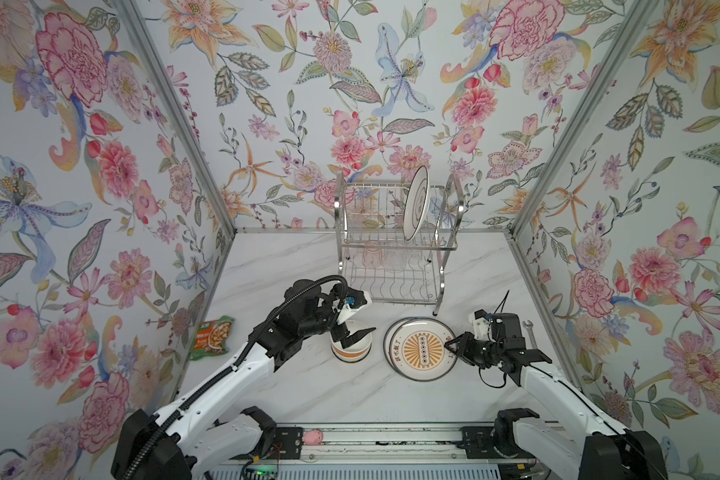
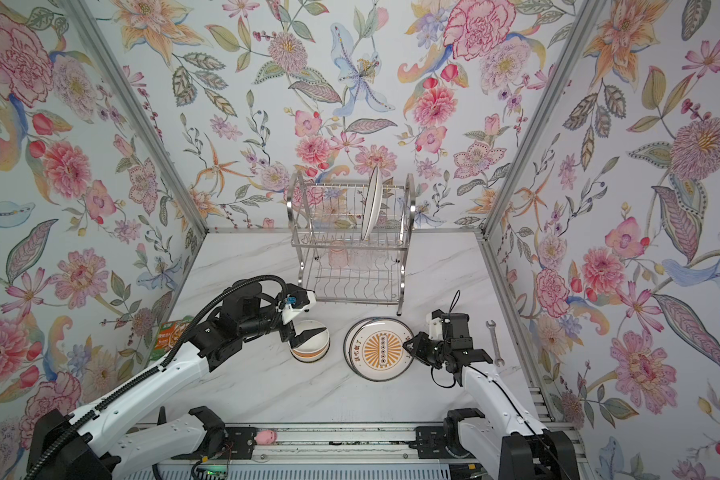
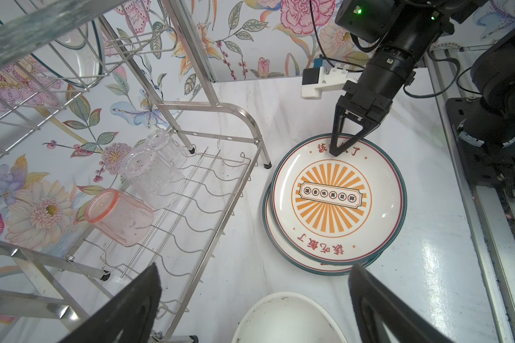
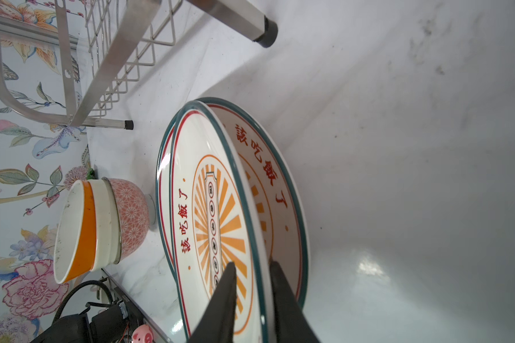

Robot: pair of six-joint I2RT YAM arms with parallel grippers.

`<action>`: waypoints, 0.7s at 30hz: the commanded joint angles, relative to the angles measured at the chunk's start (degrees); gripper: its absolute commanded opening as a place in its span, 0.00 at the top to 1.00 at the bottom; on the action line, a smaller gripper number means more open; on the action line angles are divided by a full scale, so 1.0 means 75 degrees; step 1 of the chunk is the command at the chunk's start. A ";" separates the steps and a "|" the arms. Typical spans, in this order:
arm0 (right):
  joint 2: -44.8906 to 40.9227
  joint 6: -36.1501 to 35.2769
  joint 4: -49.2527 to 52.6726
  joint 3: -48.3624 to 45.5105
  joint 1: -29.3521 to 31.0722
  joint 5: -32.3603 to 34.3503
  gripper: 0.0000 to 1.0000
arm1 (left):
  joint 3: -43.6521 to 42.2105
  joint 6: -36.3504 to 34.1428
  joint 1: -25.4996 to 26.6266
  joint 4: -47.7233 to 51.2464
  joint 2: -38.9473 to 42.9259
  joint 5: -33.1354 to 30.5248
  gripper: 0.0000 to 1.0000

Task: Unload the mixed dishes from the dish rack
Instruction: 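Open the right gripper to release the stacked plate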

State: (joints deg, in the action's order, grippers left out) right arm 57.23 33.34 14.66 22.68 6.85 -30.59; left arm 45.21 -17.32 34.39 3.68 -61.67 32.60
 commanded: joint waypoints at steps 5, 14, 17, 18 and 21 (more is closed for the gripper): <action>0.0150 -0.0004 0.0114 0.0221 -0.0035 0.0275 0.63 | 0.0136 -0.0163 -0.0091 -0.0338 0.0027 -0.0166 0.01; 0.0236 0.0055 0.0307 0.0377 0.0009 0.0742 0.59 | 0.0127 -0.0060 -0.0097 -0.0576 0.0102 -0.0450 0.01; 0.0346 0.0074 0.0327 0.0435 0.0056 0.0841 0.56 | 0.0040 -0.0110 -0.0097 -0.0721 0.0090 -0.0552 0.01; 0.0355 0.0073 0.0365 0.0456 0.0080 0.0932 0.55 | 0.0043 -0.0123 -0.0096 -0.0737 0.0079 -0.0600 0.01; 0.0371 0.0078 0.0395 0.0501 0.0140 0.1136 0.53 | 0.0077 -0.0075 -0.0092 -0.0823 0.0072 -0.0655 0.01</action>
State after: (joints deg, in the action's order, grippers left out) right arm 59.72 33.69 16.49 24.51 7.38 -24.32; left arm 45.21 -17.76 34.39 -0.47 -61.60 29.10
